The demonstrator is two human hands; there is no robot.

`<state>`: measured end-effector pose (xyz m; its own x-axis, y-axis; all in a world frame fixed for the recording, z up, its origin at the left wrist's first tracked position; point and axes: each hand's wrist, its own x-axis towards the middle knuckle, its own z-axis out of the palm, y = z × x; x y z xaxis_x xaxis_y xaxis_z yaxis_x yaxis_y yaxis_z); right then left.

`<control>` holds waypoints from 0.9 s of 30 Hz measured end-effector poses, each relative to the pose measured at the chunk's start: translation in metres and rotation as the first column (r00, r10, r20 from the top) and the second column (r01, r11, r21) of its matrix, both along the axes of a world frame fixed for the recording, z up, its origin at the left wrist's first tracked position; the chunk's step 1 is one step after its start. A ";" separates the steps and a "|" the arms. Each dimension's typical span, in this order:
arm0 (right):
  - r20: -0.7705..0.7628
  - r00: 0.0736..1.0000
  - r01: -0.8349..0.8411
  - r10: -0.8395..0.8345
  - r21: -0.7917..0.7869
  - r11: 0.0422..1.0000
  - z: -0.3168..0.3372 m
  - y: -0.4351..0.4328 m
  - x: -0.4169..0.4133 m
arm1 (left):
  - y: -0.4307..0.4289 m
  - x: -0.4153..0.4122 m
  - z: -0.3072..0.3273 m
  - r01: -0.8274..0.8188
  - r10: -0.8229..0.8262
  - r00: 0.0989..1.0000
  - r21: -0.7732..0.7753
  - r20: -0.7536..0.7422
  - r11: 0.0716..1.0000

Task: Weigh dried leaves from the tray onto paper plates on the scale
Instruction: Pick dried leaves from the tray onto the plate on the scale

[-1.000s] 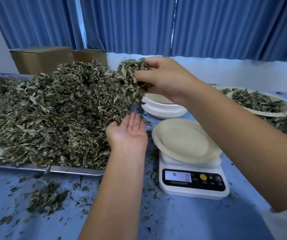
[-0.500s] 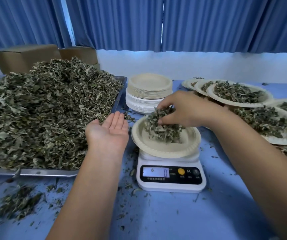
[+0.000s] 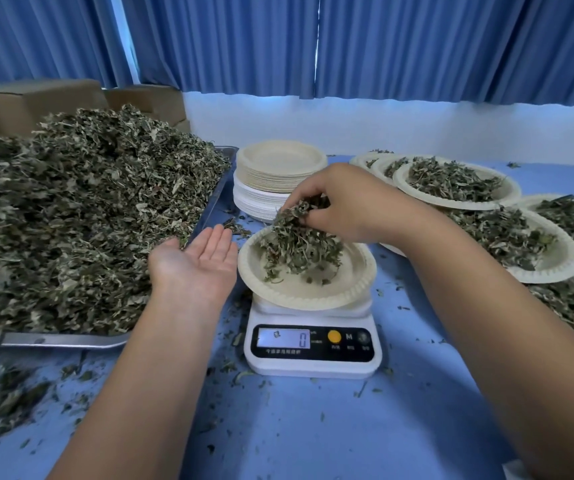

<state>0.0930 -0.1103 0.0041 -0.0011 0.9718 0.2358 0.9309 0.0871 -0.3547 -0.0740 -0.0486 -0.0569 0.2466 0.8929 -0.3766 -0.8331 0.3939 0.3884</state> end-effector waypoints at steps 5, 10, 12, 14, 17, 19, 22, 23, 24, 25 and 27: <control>-0.052 0.999 -0.010 0.013 0.073 0.997 0.004 0.000 0.001 | 0.000 -0.002 0.001 -0.005 0.005 1.000 -0.005 0.005 1.000; -0.092 0.996 0.016 -0.003 0.143 0.990 0.007 0.000 0.001 | 0.001 -0.005 0.002 -0.016 0.016 1.000 -0.001 0.007 1.000; -0.093 0.996 0.019 -0.005 0.154 0.988 0.009 -0.001 0.001 | 0.002 -0.005 0.003 -0.014 0.014 1.000 0.012 0.001 1.000; -0.093 0.996 0.023 -0.008 0.166 0.986 0.010 -0.002 0.000 | 0.001 -0.005 0.004 -0.003 0.004 1.000 0.046 -0.026 0.999; -0.118 0.993 0.019 0.004 0.192 0.981 0.013 -0.005 -0.001 | -0.001 -0.004 0.005 0.019 -0.010 0.997 0.110 -0.076 0.994; -0.140 0.990 0.017 0.014 0.213 0.977 0.015 -0.008 -0.002 | -0.001 -0.003 0.006 0.022 -0.012 0.997 0.124 -0.081 0.992; -0.143 0.990 0.028 0.007 0.235 0.971 0.017 -0.009 -0.003 | -0.001 -0.003 0.005 0.035 -0.029 0.998 0.102 -0.052 0.994; -0.148 0.989 0.032 0.004 0.241 0.970 0.018 -0.010 -0.003 | -0.001 -0.003 0.005 0.038 -0.035 0.999 0.090 -0.039 0.995; -0.155 0.988 0.033 0.006 0.246 0.969 0.019 -0.011 -0.002 | -0.001 -0.003 0.004 0.041 -0.039 0.999 0.080 -0.031 0.996; -0.162 0.987 0.031 0.010 0.251 0.967 0.020 -0.011 -0.002 | -0.001 -0.003 0.004 0.043 -0.041 0.999 0.071 -0.029 0.997; -0.168 0.986 0.021 0.022 0.251 0.968 0.020 -0.011 -0.001 | 0.000 -0.004 0.003 0.040 -0.038 0.999 0.057 -0.031 0.998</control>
<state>0.0920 -0.1213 0.0244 0.0589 0.8813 0.4689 0.8596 0.1941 -0.4727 -0.0778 -0.0486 -0.0539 0.2711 0.9034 -0.3323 -0.8050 0.4020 0.4363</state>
